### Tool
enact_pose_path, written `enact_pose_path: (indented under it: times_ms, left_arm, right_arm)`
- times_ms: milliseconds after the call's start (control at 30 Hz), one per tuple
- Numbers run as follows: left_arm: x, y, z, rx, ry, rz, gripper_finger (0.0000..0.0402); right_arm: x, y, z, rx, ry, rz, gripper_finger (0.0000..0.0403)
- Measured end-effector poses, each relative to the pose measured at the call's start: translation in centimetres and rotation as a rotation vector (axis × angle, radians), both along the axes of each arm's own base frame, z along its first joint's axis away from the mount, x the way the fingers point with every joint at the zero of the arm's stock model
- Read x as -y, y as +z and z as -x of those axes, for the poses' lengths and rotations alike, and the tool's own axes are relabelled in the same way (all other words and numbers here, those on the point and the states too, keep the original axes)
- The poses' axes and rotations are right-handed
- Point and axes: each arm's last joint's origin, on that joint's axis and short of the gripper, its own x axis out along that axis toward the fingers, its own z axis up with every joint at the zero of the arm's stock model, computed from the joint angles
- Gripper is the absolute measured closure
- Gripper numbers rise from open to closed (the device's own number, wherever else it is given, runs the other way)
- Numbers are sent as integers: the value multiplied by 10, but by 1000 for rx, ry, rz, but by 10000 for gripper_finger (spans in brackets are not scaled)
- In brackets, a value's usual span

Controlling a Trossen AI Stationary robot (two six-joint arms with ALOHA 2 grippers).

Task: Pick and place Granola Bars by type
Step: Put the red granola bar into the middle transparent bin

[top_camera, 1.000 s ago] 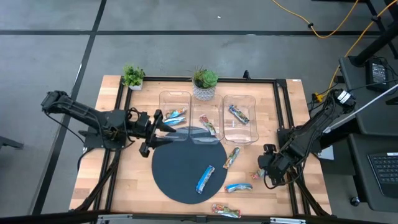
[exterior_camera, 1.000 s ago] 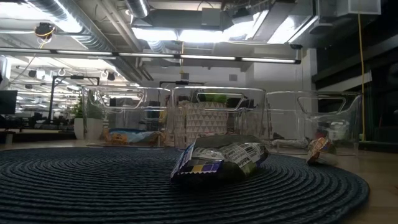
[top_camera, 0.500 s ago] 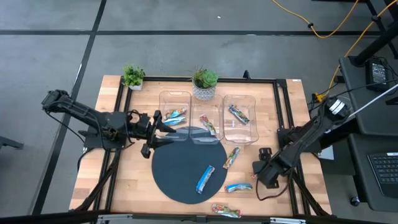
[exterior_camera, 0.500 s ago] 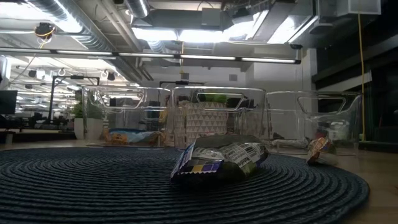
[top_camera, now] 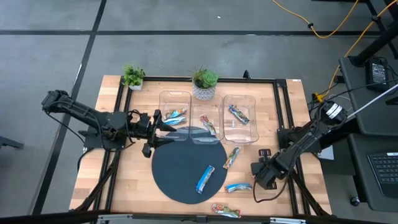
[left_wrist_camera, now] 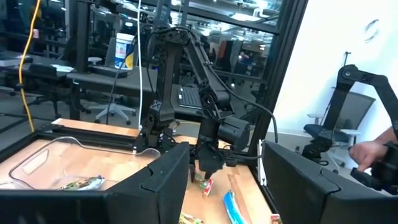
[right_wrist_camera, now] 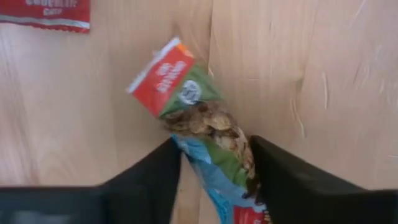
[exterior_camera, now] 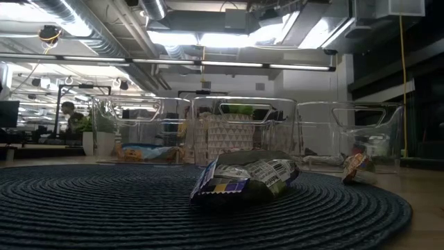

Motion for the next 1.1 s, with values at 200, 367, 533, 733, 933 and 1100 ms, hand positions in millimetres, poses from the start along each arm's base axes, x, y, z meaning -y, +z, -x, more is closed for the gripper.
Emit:
enact_pose_path:
  times_ms: [200,367,533,733,933,1100]
  left_arm:
    - [0,-2,0,-22,-1,10,208]
    - [0,-3,0,-31,-1,9,208]
    - [0,-3,0,-32,-1,9,208]
    - [0,-4,0,-43,-1,5,208]
    - [0,-4,0,-44,-1,2,208]
    - [0,-4,0,-44,0,-7,208]
  right_arm:
    - [-5,6,-5,13,-3,-13,323]
    - [-12,16,-11,22,0,-54,353]
    - [-19,36,-18,20,-1,-62,343]
    - [-27,75,-28,57,-1,-18,355]
    - [-29,124,-35,126,-8,72,354]
    - [-26,170,-37,238,-21,173,351]
